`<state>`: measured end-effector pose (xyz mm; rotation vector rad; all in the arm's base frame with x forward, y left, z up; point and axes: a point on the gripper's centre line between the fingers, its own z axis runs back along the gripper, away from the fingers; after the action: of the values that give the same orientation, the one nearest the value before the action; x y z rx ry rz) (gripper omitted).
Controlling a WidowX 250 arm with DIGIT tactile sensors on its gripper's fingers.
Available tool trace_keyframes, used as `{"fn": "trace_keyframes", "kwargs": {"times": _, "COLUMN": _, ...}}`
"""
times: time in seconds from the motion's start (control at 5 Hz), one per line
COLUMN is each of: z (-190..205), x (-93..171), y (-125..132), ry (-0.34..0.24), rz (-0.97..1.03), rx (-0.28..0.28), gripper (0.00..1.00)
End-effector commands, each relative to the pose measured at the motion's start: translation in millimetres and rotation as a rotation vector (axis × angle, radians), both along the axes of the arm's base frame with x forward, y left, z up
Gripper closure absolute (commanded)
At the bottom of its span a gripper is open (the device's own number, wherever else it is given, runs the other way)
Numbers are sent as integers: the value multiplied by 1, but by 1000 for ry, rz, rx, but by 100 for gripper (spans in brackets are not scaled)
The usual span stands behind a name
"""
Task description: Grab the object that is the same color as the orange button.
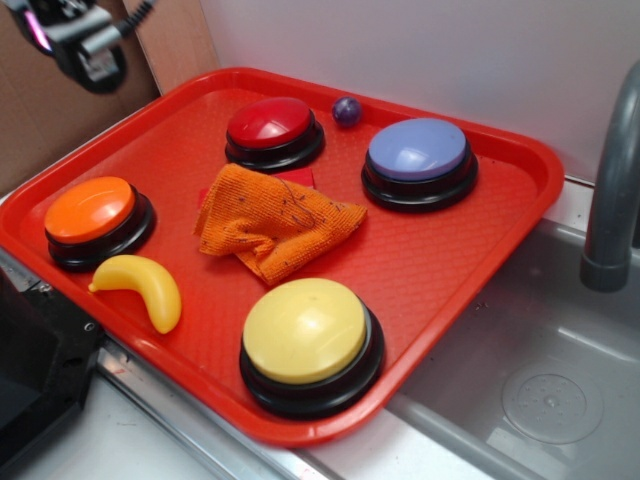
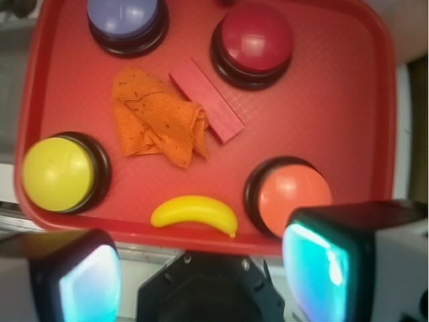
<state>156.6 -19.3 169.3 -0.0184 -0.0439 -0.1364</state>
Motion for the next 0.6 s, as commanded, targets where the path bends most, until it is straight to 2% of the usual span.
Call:
{"fn": "trace_keyframes", "kwargs": {"times": 0.0, "z": -56, "x": 42, "y": -10, "ry": -43, "rz": -277, "rx": 35, "gripper": 0}}
{"fn": "trace_keyframes", "kwargs": {"times": 0.4, "z": -102, "x": 60, "y": -26, "ry": -62, "rz": -483, "rx": -45, "gripper": 0}}
